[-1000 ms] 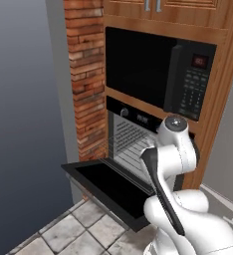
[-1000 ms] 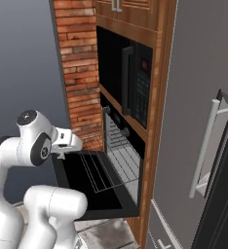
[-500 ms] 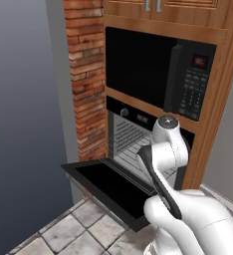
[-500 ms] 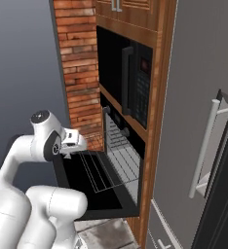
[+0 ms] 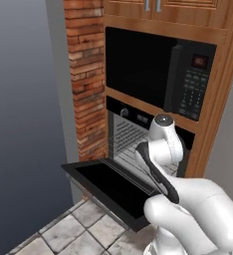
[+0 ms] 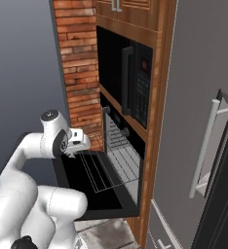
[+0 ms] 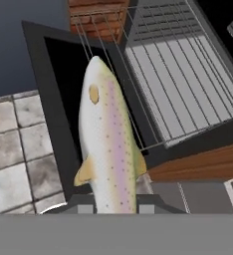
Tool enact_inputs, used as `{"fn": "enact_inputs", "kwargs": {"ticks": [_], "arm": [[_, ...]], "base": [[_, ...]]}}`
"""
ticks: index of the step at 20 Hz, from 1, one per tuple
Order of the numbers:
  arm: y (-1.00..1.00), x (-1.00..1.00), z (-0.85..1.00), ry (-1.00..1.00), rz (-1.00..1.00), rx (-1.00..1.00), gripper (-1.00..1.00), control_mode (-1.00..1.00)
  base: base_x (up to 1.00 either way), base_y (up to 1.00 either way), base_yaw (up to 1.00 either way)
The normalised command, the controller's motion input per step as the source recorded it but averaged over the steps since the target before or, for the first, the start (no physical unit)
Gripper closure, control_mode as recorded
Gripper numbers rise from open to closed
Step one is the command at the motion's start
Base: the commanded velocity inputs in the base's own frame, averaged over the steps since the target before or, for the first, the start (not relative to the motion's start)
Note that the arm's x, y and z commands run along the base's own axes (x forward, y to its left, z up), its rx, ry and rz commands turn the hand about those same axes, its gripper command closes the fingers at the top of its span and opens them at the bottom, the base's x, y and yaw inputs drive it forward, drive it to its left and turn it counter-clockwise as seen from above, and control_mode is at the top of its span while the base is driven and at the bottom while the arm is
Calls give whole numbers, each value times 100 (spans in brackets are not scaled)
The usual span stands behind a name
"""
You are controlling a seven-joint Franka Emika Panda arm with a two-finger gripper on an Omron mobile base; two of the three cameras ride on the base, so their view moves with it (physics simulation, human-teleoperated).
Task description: Place the fish on the rack of the oven, and slide the rack back inside. Close the oven door.
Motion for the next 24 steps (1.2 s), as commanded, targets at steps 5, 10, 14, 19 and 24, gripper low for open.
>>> {"fn": "enact_inputs", "kwargs": {"ticks": [5,10,14,19,24], "arm": [[0,15,-23,6,14,0,100,-100],[0,23,-32,2,10,0,100,-100],[0,22,-25,2,7,0,100,-100],[0,24,-25,0,5,0,100,-100],[0,32,-28,0,1,0,100,-100]], "base": [[0,0,0],[0,0,0],[0,0,0],[0,0,0],[0,0,0]]}}
